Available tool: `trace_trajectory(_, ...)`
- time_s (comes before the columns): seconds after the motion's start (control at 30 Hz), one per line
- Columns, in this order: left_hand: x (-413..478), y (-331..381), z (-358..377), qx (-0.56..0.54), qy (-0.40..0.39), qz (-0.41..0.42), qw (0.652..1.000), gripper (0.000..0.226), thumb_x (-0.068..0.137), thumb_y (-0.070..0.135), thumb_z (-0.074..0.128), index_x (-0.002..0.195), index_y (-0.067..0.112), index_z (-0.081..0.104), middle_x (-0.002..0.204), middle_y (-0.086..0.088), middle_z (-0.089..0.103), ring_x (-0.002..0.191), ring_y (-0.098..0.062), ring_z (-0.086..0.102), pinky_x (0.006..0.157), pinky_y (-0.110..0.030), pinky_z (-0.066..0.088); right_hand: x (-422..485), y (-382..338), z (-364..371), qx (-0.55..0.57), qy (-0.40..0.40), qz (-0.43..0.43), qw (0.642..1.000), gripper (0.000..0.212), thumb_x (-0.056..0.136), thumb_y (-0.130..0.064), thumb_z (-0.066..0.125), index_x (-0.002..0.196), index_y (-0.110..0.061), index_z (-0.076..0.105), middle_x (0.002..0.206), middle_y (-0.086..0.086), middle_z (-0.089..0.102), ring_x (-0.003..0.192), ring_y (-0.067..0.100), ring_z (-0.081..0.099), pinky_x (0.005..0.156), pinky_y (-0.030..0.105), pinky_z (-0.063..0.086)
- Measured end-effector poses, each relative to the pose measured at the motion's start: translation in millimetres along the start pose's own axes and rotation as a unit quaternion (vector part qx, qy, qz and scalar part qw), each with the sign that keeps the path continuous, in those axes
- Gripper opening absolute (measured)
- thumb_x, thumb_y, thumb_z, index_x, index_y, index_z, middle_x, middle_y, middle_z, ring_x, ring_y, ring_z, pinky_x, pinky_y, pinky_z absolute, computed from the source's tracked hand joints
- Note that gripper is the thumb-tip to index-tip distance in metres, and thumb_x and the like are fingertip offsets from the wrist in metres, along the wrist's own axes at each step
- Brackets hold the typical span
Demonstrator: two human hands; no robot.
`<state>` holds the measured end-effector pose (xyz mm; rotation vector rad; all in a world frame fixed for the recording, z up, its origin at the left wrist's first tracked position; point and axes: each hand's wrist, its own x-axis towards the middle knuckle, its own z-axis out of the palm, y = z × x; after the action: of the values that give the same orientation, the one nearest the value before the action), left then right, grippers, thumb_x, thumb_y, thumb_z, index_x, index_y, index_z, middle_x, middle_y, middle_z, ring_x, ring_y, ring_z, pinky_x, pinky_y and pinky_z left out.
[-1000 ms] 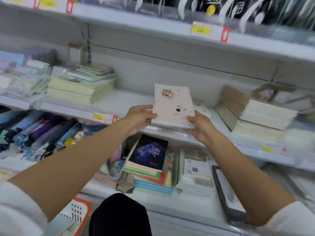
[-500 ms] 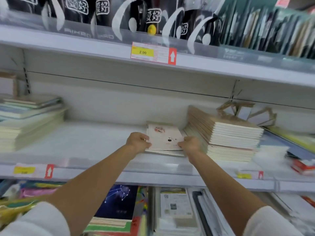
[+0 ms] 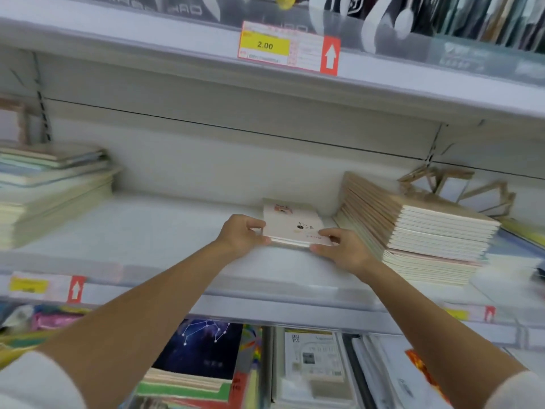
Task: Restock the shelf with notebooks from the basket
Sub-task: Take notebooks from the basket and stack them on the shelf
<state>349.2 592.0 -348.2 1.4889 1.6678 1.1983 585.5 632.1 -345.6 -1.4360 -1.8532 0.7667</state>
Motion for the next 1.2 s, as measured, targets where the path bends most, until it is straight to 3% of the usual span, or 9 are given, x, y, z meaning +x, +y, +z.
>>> trace_trajectory(0.07,8,-4,5,-0.004,0.012,-0.003,1.000,0.052,0.075,0.014,0.081,0.124,0.009,0.064,0.118,-0.007,0.066,0.110,-0.019,0.060,0.093,-0.021,0.042,8,2,3,0.026,-0.005,0.004,1.000,0.048,0.082,-0.021,0.076,0.126,-0.011,0.059,0.116,0.002,0.061,0.095,0.011,0.056,0.061,0.008,0.042)
trace_trajectory(0.17,17,-8,9,-0.017,0.023,0.001,1.000,0.048,0.075,0.015,0.081,0.120,0.011,0.066,0.123,-0.003,0.064,0.115,-0.017,0.059,0.100,-0.026,0.044,21,7,4,0.088,-0.035,0.027,0.995,0.050,0.085,-0.013,0.072,0.132,-0.009,0.054,0.123,0.006,0.061,0.090,0.012,0.059,0.071,0.013,0.047)
trace_trajectory(0.37,28,-10,12,-0.009,0.022,0.008,1.000,0.041,0.085,0.010,0.071,0.125,0.011,0.063,0.129,-0.007,0.061,0.098,-0.023,0.067,0.094,-0.026,0.049,39,3,11,0.153,-0.030,0.088,0.984,0.045,0.085,-0.002,0.065,0.125,-0.017,0.054,0.116,0.002,0.057,0.083,0.013,0.055,0.070,0.022,0.042)
trace_trajectory(0.53,29,-10,12,-0.027,-0.027,-0.004,0.999,0.044,0.095,0.004,0.054,0.138,0.011,0.049,0.145,-0.005,0.044,0.062,-0.013,0.058,0.055,-0.004,0.045,43,-1,17,0.165,-0.020,0.116,0.979,0.047,0.083,0.001,0.059,0.124,-0.022,0.054,0.106,0.002,0.057,0.078,0.012,0.050,0.061,0.024,0.034)
trace_trajectory(0.7,26,-9,4,-0.047,-0.080,-0.026,0.995,0.053,0.095,0.002,0.051,0.144,0.020,0.041,0.150,0.004,0.038,0.065,-0.009,0.067,0.068,-0.016,0.049,37,-7,20,0.131,-0.008,0.100,0.986,0.051,0.084,-0.007,0.063,0.130,-0.025,0.050,0.123,0.002,0.053,0.097,0.017,0.049,0.072,0.025,0.037)
trace_trajectory(0.8,14,-2,-5,-0.058,-0.048,-0.038,0.996,0.048,0.090,0.009,0.061,0.136,0.015,0.048,0.135,-0.005,0.050,0.066,-0.017,0.062,0.055,-0.017,0.046,27,-13,25,0.135,0.043,0.059,0.988,0.056,0.080,-0.015,0.071,0.130,-0.029,0.051,0.124,-0.001,0.054,0.110,0.018,0.051,0.089,0.027,0.040)
trace_trajectory(0.9,-4,-3,-21,0.012,0.021,-0.017,1.000,0.024,0.082,0.019,0.072,0.104,0.013,0.066,0.107,-0.008,0.065,0.086,-0.023,0.064,0.081,-0.029,0.052,13,-31,32,0.086,0.114,0.001,0.990,0.056,0.065,-0.032,0.075,0.119,-0.033,0.058,0.124,-0.004,0.059,0.115,0.019,0.056,0.101,0.035,0.044)
trace_trajectory(1.03,-48,-2,-57,0.107,0.155,0.003,0.982,0.016,0.081,0.019,0.066,0.070,0.019,0.055,0.076,0.004,0.058,0.075,-0.019,0.058,0.069,-0.028,0.047,-20,-75,59,0.090,0.110,-0.097,0.985,0.027,0.077,-0.012,0.072,0.102,-0.020,0.065,0.101,-0.004,0.064,0.093,0.013,0.060,0.081,0.022,0.043)
trace_trajectory(1.2,-114,-21,-124,0.125,0.193,-0.013,0.973,0.025,0.080,0.009,0.062,0.059,0.016,0.049,0.065,0.002,0.055,0.069,-0.021,0.055,0.066,-0.030,0.046,-86,-133,126,0.112,0.020,-0.150,0.982,0.011,0.077,-0.009,0.069,0.081,-0.018,0.065,0.074,-0.007,0.061,0.060,0.003,0.053,0.062,0.017,0.045)
